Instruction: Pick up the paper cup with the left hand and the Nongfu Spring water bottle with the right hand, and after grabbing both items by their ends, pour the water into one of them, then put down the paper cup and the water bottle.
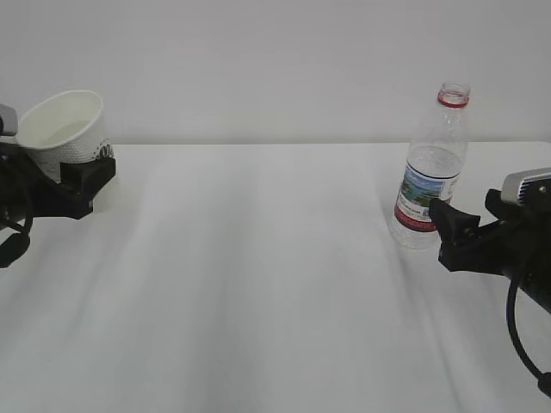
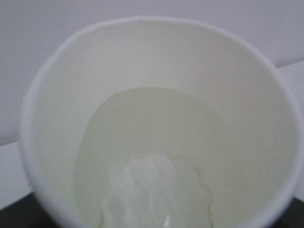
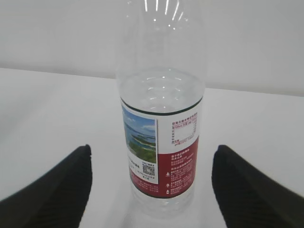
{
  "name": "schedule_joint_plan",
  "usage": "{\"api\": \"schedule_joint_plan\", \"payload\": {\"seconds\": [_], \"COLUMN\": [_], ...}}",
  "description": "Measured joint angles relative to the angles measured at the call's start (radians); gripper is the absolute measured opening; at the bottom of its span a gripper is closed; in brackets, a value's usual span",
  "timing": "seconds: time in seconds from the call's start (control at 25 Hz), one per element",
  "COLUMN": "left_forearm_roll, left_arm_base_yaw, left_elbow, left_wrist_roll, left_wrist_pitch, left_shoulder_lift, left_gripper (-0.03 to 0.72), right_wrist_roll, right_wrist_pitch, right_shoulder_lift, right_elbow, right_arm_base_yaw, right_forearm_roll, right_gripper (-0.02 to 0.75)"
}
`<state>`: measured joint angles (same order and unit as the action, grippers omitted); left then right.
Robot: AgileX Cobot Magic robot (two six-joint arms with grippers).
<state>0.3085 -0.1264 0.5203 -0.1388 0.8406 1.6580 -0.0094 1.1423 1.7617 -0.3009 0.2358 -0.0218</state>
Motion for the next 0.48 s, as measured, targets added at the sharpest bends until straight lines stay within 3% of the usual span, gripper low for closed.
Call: {"api": "schedule_joint_plan", "payload": {"seconds": [0.48], "left_forearm_roll": [-0.042], "left_arm_base_yaw": [0.094], "left_elbow": [0.0], "left_wrist_roll": [0.006], "left_wrist_pitch": [0.0], "left_shoulder_lift": [0.0], "left_gripper": [0.552], "right_wrist_roll": [0.0], "right_wrist_pitch": [0.0], "right_shoulder_lift": [0.0], "right_elbow": [0.0], "right_arm_base_yaw": [0.0], "right_forearm_roll": [0.001], "right_gripper": [0.59]}}
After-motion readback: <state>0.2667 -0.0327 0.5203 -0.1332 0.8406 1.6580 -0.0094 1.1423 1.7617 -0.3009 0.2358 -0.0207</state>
